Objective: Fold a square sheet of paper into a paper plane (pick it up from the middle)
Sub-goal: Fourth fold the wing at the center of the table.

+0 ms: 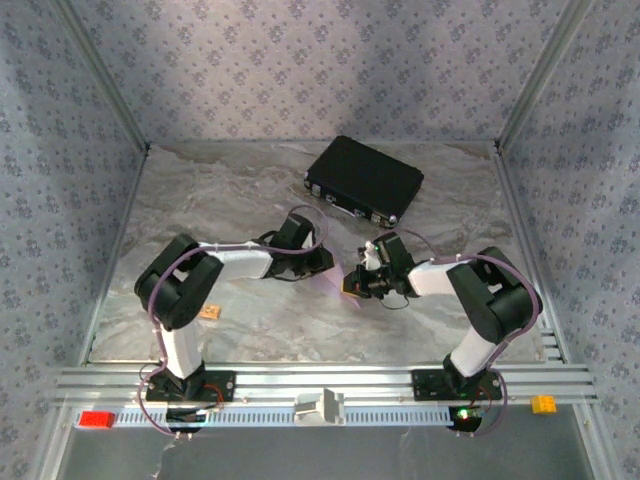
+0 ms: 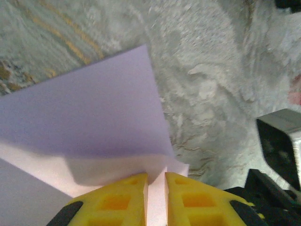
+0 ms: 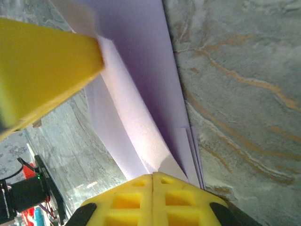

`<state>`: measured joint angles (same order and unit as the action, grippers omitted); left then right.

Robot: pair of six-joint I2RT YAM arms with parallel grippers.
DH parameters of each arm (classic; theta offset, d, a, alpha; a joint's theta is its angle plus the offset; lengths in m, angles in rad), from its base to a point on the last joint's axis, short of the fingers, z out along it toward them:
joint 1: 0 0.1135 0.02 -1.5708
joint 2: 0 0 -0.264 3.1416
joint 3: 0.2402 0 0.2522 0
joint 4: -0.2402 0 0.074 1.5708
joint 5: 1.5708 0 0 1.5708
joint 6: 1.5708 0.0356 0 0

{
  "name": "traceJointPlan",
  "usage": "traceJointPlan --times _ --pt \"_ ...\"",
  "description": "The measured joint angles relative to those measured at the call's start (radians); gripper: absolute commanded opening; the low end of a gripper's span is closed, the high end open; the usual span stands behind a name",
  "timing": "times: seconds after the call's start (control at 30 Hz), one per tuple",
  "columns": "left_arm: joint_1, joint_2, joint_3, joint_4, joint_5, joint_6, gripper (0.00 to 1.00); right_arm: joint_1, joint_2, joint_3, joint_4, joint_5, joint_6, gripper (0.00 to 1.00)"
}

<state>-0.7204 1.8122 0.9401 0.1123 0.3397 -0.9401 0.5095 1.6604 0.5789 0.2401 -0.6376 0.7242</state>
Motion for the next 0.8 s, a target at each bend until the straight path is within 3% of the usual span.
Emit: traceJointPlan --times 0.37,0.8 --pt "-0.086 0.021 -0.008 0.042 -0.007 -0.068 0.08 -0.002 0.000 -0.019 0.042 -0.006 0.066 0.00" --pt "-0.060 0.074 -0.013 0.079 0.020 -0.088 0.09 -0.004 0.000 -0.027 0.049 -0.006 0.080 0.00"
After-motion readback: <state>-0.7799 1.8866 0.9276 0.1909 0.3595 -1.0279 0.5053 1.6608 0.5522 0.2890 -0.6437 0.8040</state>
